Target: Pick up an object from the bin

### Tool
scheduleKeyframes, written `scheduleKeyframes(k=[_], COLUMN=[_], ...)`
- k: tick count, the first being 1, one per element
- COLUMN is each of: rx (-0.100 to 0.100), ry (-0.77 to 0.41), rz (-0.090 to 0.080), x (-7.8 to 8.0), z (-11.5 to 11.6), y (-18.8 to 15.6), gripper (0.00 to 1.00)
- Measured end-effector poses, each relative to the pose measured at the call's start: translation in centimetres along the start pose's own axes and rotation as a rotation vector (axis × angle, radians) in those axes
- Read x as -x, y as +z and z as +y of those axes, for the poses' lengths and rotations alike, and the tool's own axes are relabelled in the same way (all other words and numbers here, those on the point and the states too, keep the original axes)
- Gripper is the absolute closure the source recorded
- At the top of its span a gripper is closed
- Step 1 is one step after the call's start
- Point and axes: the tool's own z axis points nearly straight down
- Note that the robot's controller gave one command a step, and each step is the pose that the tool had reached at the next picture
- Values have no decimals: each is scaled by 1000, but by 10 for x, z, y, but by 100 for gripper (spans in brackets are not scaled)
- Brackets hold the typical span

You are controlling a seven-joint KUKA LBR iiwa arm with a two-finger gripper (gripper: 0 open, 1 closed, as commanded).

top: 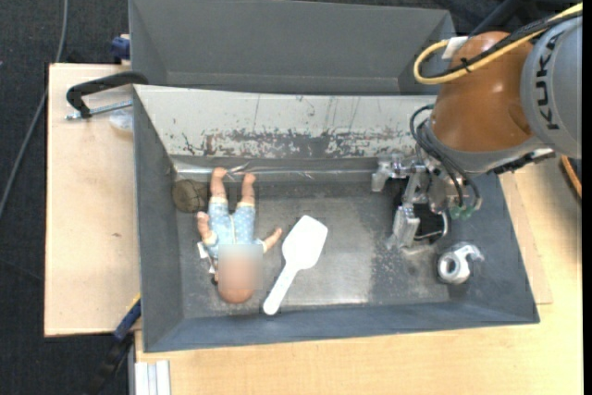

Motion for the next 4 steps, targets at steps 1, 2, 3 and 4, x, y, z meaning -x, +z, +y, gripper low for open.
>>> scheduleKeyframes(k=[1, 2, 3, 4], rx=[-1, 0, 0, 3], ry=[-1, 19, -63, -51], rz=[-8, -14, -11, -14], x=[2, 31, 45, 47], z=[0, 10, 43, 58], y=[-4, 32, 64, 69], gripper=[0, 0, 0, 0])
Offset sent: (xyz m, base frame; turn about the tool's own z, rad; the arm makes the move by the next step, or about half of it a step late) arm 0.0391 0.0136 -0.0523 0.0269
